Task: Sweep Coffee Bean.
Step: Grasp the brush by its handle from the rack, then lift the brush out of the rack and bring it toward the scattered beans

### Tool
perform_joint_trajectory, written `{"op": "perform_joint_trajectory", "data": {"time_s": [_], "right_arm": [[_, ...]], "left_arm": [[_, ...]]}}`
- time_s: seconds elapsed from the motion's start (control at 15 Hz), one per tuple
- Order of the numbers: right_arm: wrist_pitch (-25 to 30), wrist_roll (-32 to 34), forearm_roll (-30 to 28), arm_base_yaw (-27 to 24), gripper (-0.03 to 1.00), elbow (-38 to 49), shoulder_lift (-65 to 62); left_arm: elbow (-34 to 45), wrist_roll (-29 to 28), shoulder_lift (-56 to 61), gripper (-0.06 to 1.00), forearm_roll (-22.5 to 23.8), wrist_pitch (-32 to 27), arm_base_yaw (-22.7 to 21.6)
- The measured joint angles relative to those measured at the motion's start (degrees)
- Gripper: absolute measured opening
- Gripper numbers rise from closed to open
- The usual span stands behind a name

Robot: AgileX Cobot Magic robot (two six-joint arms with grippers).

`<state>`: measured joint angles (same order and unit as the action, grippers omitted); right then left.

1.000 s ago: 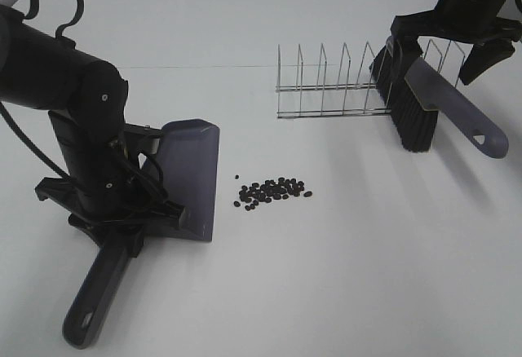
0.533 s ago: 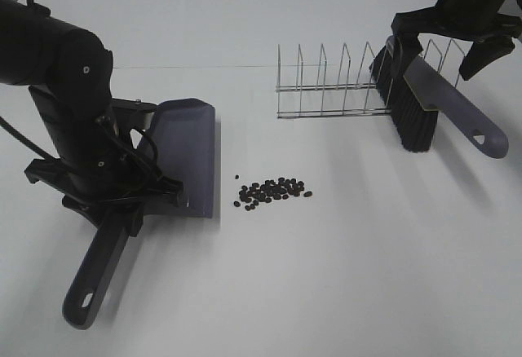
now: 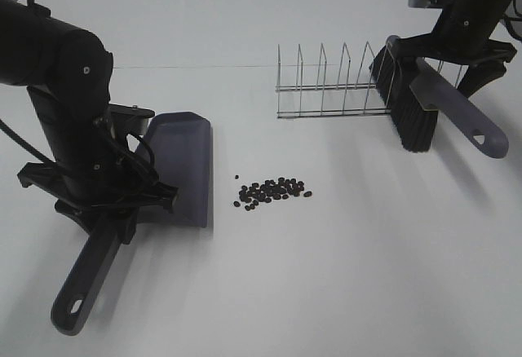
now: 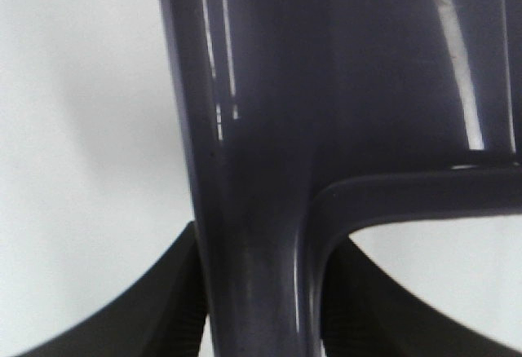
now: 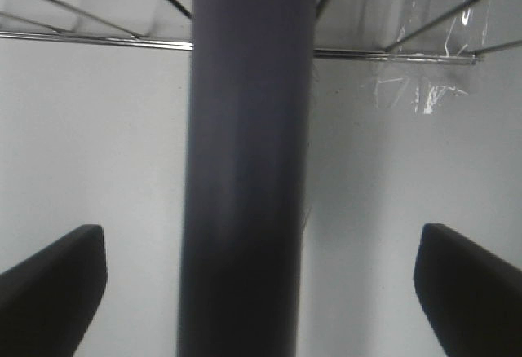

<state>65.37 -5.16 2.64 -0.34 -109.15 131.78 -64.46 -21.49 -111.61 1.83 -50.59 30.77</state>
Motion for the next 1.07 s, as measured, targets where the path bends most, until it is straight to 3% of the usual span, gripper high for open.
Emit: {"op": "perform_joint_trajectory", "data": {"time_s": [0.67, 0.8, 0.93, 1.07], "right_arm": [[0.4, -0.97, 3.84, -0.52, 0.72, -0.69, 3.32], [0.46, -1.43, 4.07, -0.52, 0.61, -0.69, 3.38], [0.8, -1.55, 4.24, -0.52, 0.35, -0.74, 3.38], [1.2, -1.55, 4.13, -0.52, 0.3, -1.03, 3.38]], "left_arm": [[0.0, -0.06, 0.0, 0.35, 2.12, 0.0, 0.0], [0.0, -0.06, 0.0, 0.35, 2.58, 0.0, 0.0], [0.0, -0.06, 0.0, 0.35, 2.75, 0.0, 0.0], [0.0, -0.06, 0.0, 0.35, 2.75, 0.0, 0.0]]}}
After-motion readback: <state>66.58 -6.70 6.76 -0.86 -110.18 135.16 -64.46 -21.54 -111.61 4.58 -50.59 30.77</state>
